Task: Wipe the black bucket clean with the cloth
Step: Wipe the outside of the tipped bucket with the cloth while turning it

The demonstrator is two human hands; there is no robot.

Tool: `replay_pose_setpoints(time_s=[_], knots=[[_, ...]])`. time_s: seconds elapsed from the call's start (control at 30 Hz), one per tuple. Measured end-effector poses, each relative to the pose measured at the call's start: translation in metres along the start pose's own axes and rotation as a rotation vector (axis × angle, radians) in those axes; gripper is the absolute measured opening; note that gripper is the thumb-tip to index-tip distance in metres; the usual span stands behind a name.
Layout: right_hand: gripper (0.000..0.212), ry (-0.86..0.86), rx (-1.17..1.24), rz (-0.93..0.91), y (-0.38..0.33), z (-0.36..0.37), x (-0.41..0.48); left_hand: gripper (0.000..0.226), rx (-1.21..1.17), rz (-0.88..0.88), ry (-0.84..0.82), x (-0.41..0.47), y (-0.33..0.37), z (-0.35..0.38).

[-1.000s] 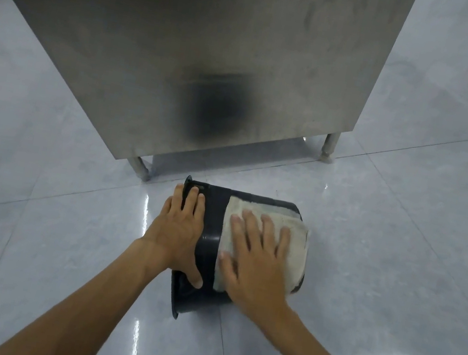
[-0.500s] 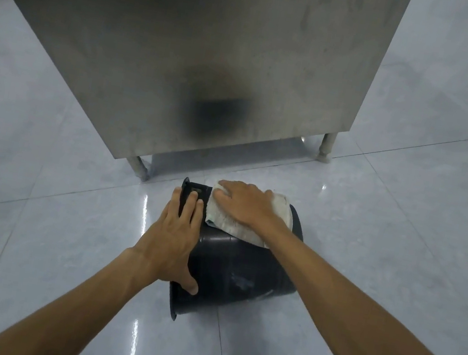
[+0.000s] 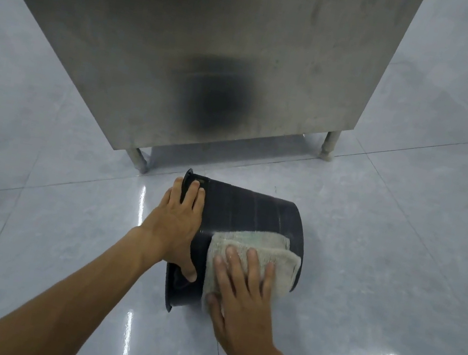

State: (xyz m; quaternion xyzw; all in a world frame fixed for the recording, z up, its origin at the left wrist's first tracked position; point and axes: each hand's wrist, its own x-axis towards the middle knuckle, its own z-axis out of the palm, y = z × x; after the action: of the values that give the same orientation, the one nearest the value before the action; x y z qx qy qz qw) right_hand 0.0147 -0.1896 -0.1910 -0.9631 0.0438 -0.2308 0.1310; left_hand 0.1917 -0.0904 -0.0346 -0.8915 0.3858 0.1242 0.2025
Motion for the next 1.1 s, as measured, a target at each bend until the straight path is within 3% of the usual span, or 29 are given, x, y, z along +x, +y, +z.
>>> replay_pose_setpoints(time_s=[0.23, 0.47, 0.67, 0.8, 0.97, 1.1], knots=[[0.083, 0.065, -0.040, -0.039, -0.003, 0.020, -0.035, 0.156, -0.015, -0.006, 0.011, 0.002, 0.000, -0.002], [0.065, 0.080, 0.013, -0.045, 0.007, 0.018, -0.027, 0.155, 0.069, 0.028, 0.027, -0.001, 0.001, 0.002], [0.062, 0.070, 0.005, 0.100, 0.017, -0.012, 0.066, 0.153, -0.014, 0.018, 0.051, -0.007, 0.003, 0.014], [0.060, -0.131, -0.002, 0.179, 0.034, -0.031, 0.141, 0.154, -0.021, 0.011, 0.054, -0.010, 0.006, 0.014], [0.079, -0.487, 0.092, 0.295, 0.051, -0.033, 0.196, 0.154, -0.073, -0.023, 0.053, -0.012, 0.008, 0.014], [0.087, -0.557, 0.118, 0.320, 0.056, -0.031, 0.206, 0.154, -0.034, -0.006, 0.088, -0.011, 0.007, 0.010]])
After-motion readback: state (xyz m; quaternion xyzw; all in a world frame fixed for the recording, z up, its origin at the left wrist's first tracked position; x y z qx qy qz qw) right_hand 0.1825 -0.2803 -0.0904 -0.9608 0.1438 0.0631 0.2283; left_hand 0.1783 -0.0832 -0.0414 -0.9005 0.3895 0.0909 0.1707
